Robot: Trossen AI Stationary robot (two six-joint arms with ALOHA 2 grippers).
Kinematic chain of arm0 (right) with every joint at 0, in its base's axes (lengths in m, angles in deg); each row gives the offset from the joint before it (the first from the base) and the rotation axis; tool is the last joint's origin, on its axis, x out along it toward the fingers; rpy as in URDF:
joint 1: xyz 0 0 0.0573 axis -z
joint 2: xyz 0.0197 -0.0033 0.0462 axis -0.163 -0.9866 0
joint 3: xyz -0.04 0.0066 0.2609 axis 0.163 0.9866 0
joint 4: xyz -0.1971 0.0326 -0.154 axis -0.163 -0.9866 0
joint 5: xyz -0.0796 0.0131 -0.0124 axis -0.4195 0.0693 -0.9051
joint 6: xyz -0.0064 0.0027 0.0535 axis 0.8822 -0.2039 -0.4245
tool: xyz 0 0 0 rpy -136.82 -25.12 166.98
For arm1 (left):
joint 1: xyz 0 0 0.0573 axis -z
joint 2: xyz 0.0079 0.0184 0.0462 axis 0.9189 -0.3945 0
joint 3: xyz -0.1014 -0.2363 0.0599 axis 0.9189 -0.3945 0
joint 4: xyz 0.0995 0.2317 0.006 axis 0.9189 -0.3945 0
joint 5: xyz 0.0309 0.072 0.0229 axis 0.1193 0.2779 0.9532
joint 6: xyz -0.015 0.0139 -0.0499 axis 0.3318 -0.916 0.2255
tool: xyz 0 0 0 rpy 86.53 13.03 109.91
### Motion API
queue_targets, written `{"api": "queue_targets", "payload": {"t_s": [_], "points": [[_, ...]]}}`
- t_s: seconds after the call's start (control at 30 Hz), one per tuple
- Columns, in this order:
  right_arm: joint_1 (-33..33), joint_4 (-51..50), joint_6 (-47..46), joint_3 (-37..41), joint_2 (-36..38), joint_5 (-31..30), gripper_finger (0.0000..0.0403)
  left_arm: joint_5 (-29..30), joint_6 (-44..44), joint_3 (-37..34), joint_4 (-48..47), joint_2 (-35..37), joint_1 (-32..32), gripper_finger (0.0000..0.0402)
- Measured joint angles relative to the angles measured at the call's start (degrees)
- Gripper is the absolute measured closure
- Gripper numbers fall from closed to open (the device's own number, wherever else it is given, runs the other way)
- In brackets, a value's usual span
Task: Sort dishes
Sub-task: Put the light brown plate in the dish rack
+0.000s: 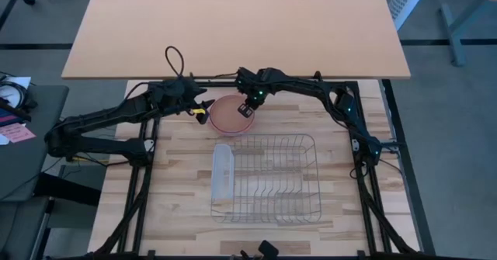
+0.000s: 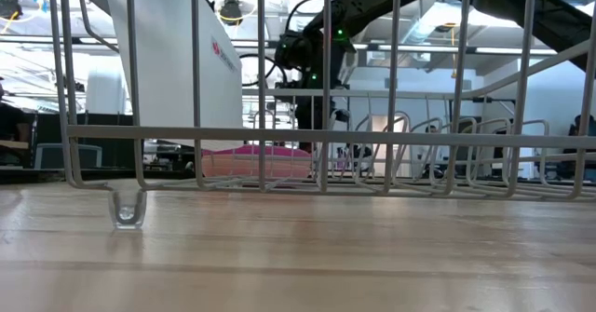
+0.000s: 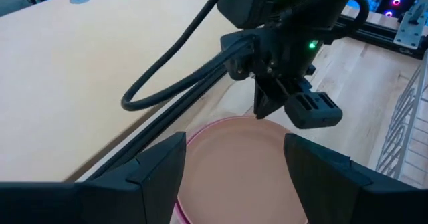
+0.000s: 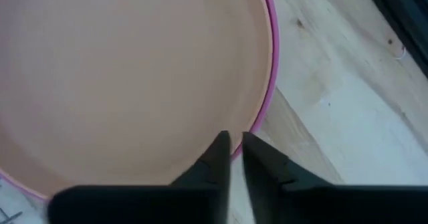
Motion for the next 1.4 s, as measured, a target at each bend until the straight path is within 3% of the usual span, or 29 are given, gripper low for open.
{"api": "queue_targets", "payload": {"t_s": [0.13, 0.3, 0.4, 0.53, 0.83, 1.23, 1.4], "points": [[-0.20, 1.04, -1.73, 0.08, -0.04, -2.89, 0.0254, 0.02, 0.00, 0.00, -0.01, 0.00, -0.01, 0.0155], [-0.27, 0.93, -2.99, 0.14, -0.15, -1.96, 0.0136, 0.02, 0.00, 0.00, 0.04, 0.00, -0.01, 0.0155], [-0.57, 1.17, -4.00, 0.12, -1.80, -1.22, 0.0101, 0.02, -0.02, 0.00, 0.10, 0.00, 0.00, 0.0155], [-0.83, 0.31, -4.12, 0.20, -4.01, -1.04, 0.0094, 0.02, -0.03, 0.00, 0.12, -0.01, -0.01, 0.0155], [-1.78, -0.59, -2.76, -0.58, -5.08, -2.41, 0.0143, 0.02, -0.04, 0.00, 0.10, 0.00, -0.01, 0.0155], [-1.61, -0.63, -1.23, -0.58, -4.68, -2.93, 0.0334, 0.02, -0.67, 0.00, -0.16, -0.02, -0.01, 0.0155], [-1.73, -2.25, 0.12, -1.56, -3.74, -2.17, 0.0377, 0.02, -1.09, 0.00, -0.16, -0.02, -0.01, 0.0155]]}}
